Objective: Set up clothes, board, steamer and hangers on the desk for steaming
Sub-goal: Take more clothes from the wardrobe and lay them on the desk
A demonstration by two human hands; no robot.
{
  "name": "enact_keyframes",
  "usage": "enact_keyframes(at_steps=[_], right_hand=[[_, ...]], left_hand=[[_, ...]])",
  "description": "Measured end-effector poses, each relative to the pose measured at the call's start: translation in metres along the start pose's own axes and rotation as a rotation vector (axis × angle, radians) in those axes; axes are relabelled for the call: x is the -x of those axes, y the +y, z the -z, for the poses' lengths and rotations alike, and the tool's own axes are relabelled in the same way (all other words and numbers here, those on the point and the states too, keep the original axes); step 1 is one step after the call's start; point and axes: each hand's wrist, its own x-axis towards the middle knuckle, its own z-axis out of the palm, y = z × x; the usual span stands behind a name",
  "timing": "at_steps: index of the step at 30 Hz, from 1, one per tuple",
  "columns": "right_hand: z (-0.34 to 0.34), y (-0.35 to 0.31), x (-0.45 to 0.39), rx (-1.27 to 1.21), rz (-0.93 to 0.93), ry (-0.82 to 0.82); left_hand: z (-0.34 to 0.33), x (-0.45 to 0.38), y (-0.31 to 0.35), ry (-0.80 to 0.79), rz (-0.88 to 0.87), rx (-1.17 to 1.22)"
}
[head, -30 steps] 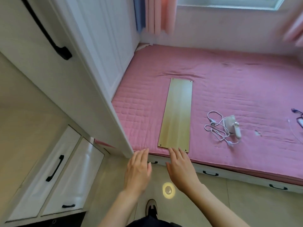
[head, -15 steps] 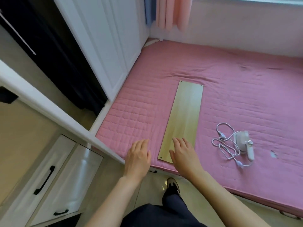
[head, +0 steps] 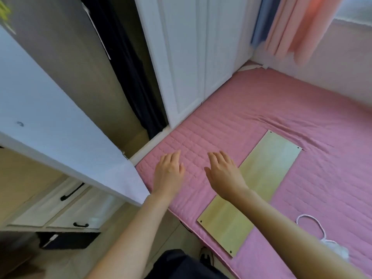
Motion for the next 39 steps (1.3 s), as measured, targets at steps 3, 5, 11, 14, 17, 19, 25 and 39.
enact_keyframes(at_steps=[3,5,11,14,17,19,25,39], right_hand=[[0.02,-0.005,-0.041,-0.01,0.097,0.029],[0.033,-0.01,-0.067,-0.006,0.15,0.039],[0.071,-0.028,-0.135,0.028,0.273,0.095],[0.09,-0.042,-0.166,0.052,0.35,0.119],[0.112,-0.062,-0.197,0.038,0.402,0.145],[0.127,-0.075,-0.219,0.029,0.428,0.16],[0.167,-0.105,-0.288,-0.005,0.486,0.239],[0.229,-0.175,-0.415,-0.141,0.584,0.305]], left_hand=[[0.021,-0.03,0.001,0.098,0.072,0.004],[0.035,-0.051,-0.002,0.16,0.113,0.009],[0.072,-0.11,-0.022,0.296,0.241,0.025],[0.093,-0.14,-0.031,0.352,0.286,0.036],[0.117,-0.171,-0.04,0.405,0.335,0.026],[0.135,-0.192,-0.043,0.455,0.384,0.043],[0.175,-0.253,-0.049,0.619,0.467,0.113],[0.237,-0.352,-0.101,0.703,0.36,0.026]])
